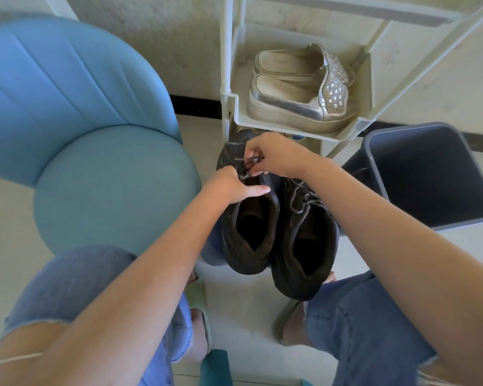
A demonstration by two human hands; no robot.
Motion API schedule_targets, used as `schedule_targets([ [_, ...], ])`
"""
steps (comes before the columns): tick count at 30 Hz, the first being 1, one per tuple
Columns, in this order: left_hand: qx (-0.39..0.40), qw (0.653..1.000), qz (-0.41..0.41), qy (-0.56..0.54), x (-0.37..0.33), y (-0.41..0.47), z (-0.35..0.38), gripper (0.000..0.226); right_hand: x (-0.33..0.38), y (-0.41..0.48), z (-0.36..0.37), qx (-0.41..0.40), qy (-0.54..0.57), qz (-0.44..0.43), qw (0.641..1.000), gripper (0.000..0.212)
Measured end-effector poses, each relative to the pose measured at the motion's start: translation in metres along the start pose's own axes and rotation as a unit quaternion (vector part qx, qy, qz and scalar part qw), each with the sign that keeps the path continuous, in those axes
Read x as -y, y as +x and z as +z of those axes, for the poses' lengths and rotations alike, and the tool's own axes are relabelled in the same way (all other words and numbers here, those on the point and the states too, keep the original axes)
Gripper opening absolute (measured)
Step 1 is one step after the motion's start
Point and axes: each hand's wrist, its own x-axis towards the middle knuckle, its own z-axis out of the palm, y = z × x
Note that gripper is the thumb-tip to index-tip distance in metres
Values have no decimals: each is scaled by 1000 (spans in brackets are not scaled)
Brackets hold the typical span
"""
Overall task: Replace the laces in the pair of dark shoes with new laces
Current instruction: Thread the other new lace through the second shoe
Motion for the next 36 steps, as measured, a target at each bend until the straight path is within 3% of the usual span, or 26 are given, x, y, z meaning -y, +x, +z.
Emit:
schedule_targets([
  [3,2,1000,-15,19,0,0,-1,78,1,3,-2,-66,46,17,997,16],
  [7,-1,999,-21,35,-1,0,-1,77,2,-3,-10,-75,171,34,982,16],
  [11,6,998,-29,51,-2,2,-3,81,27,-10,-28,-117,329,-20,937,17],
  [14,7,998,-30,54,-2,2,-1,89,41,-15,-35,-100,352,-56,929,19],
  [17,-5,999,-16,48,-2,0,3,93,37,-19,-34,-20,300,-11,954,16],
  [19,-11,1000,-2,18,-2,-1,4,78,28,-18,-36,-13,246,28,969,23],
  [22,-28,998,-4,-60,3,1,-1,59,16,-17,-36,-70,169,60,981,23],
  [25,-45,996,-17,-80,7,1,-2,75,6,-15,-36,-140,29,112,983,31],
  [29,-76,996,-8,-38,6,-1,2,76,7,-19,-49,-268,-141,205,931,22],
  [33,-91,996,-6,-18,5,-2,0,62,8,-28,-62,-315,-162,243,903,27],
  [35,-88,996,-14,-8,4,-3,-2,58,13,-29,-58,-294,-129,231,918,33],
  [36,-86,996,-14,-5,5,-2,-2,45,15,-28,-54,-265,-88,214,936,34],
])
